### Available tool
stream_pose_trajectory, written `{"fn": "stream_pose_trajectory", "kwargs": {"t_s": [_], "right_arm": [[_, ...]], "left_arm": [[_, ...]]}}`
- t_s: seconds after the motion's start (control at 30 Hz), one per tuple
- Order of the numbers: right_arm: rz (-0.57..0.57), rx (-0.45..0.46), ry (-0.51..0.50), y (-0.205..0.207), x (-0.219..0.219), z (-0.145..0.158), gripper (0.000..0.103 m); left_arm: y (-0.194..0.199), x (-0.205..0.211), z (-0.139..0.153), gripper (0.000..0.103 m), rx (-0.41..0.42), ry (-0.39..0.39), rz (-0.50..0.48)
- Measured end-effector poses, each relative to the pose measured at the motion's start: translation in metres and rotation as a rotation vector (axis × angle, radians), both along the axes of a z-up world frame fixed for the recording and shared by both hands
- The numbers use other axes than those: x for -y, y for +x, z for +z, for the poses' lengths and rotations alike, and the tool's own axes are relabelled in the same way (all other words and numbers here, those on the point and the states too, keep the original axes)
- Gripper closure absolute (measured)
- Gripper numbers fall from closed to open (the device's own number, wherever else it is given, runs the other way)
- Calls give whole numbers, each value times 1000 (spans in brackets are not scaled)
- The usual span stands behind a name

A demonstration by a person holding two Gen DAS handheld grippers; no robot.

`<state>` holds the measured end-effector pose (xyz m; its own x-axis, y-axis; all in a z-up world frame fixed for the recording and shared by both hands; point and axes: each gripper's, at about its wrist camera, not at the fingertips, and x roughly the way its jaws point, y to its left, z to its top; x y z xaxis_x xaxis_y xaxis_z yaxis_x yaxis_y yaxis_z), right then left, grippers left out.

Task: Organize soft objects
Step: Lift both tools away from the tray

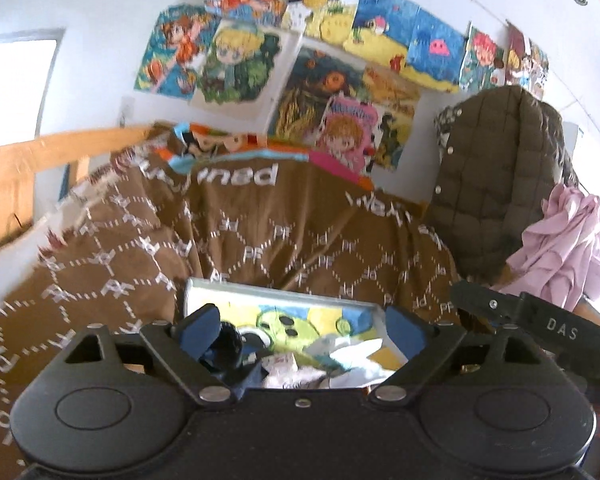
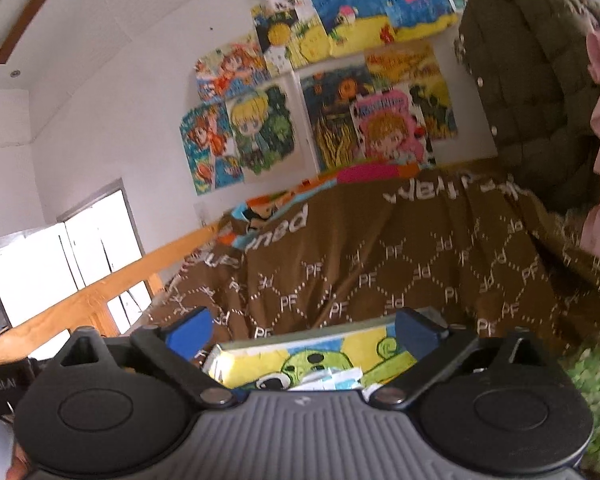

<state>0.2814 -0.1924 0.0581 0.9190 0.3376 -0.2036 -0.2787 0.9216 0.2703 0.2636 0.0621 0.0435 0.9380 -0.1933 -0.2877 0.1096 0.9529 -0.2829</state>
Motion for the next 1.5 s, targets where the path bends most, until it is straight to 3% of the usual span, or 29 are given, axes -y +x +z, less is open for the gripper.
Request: {"fn": "stream_pose_trajectory", "kwargs": {"t_s": [0.23,0.67,0.97,1.23,1.5], "right_arm": [[0,33,7,-21,7,12,0],[-35,108,-21,-69,11,18,0],[-37,121,-41,-115,13,15,0],[-16,99,-126,-152,4,5,0],[-19,3,-188,-177,-4,-9,0]], "left_arm": [[-29,4,30,1,81,25,43],[-70,9,46,1,135,48,81],[-107,3,43,1,128,57,105],[-142,8,34,1,114,96,107],[-167,4,10,1,2,136,113]]}}
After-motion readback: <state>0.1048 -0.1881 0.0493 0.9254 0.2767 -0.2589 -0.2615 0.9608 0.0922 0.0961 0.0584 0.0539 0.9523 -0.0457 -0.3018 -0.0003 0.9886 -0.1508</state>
